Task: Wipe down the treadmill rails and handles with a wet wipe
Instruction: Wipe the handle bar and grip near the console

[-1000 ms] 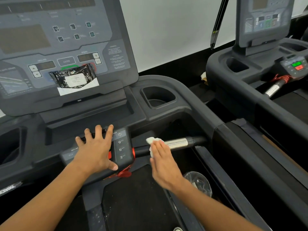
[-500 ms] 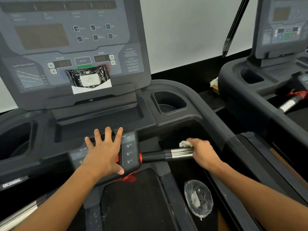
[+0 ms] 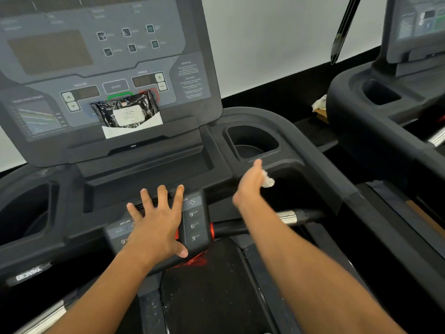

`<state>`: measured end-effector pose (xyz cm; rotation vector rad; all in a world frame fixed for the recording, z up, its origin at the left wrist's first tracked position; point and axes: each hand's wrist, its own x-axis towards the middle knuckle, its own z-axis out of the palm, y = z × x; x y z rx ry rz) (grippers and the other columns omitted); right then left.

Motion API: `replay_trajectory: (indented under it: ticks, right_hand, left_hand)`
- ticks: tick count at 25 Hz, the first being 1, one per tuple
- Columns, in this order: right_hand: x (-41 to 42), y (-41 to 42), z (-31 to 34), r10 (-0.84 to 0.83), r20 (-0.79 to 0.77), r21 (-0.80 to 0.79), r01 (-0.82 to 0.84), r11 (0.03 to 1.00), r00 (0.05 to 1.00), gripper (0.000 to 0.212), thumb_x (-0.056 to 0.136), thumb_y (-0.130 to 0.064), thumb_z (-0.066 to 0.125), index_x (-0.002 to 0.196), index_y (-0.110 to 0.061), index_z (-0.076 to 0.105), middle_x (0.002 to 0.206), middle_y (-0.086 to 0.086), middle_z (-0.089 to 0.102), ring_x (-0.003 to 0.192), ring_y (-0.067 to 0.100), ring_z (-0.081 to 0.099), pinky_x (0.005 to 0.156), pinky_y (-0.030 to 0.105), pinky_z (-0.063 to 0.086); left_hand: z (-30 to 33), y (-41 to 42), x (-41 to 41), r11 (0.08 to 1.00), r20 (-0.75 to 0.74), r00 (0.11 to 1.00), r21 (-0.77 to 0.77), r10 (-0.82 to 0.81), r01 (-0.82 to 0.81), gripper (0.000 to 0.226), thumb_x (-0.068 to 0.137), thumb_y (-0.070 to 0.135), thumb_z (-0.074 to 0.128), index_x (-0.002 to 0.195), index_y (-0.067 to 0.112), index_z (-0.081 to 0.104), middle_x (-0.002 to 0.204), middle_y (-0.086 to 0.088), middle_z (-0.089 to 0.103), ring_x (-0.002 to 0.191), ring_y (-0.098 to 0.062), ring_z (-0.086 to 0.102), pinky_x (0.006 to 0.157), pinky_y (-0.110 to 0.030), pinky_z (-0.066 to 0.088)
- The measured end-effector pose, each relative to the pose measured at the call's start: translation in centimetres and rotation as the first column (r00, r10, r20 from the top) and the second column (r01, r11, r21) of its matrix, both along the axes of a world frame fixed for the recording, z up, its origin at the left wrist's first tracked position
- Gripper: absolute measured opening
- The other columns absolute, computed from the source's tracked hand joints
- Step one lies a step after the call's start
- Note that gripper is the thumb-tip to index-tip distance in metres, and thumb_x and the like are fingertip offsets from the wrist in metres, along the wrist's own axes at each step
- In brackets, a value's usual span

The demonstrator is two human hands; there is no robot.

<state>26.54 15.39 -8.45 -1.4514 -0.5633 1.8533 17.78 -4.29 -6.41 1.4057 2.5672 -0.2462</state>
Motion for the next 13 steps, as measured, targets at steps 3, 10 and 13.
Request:
replay_trajectory:
  ticks: [3, 10, 13]
  right_hand:
    - [-2.2, -4.8, -0.6, 0.069, -0.273, -0.226, -0.134, 0.965, 0.959, 0.075, 0.09, -0.069, 0.046, 0.146, -0.021, 0.034, 0.157, 0.011, 0.035, 0.142, 0.028, 0.038, 0.119, 0.044, 0.026]
    - [1.1, 1.7, 1.3, -0.168, -0.304, -0.328, 0.062, 0.943, 0.938, 0.1, 0.081, -0.074, 0.051, 0.159, -0.024, 0.012, 0.164, 0.008, 0.02, 0.146, 0.034, 0.03, 0.12, 0.053, 0.022]
    - [4.2, 7.4, 1.4, -0.272, -0.244, -0.244, 0.213, 0.946, 0.931, 0.089, 0.086, -0.075, 0.042, 0.157, -0.026, 0.022, 0.161, 0.003, 0.03, 0.143, 0.03, 0.036, 0.119, 0.051, 0.026]
  left_hand:
    - [-0.1, -0.1, -0.1, 1.0, 0.009, 1.0, 0.014, -0.011, 0.011, 0.154, 0.054, 0.061, 0.087, 0.146, 0.031, -0.033, 0.157, -0.013, -0.018, 0.142, -0.054, -0.017, 0.109, -0.074, 0.002]
    - [0.1, -0.5, 0.0, 0.999, 0.031, 0.999, 0.033, -0.019, 0.018, 0.152, 0.057, 0.061, 0.086, 0.145, 0.032, -0.035, 0.159, -0.012, -0.019, 0.142, -0.052, -0.021, 0.109, -0.072, -0.001]
    - [0.2, -0.3, 0.0, 0.999, 0.037, 0.999, 0.031, -0.019, 0.017, 0.151, 0.057, 0.061, 0.085, 0.146, 0.032, -0.034, 0.159, -0.012, -0.018, 0.142, -0.052, -0.02, 0.109, -0.072, -0.001]
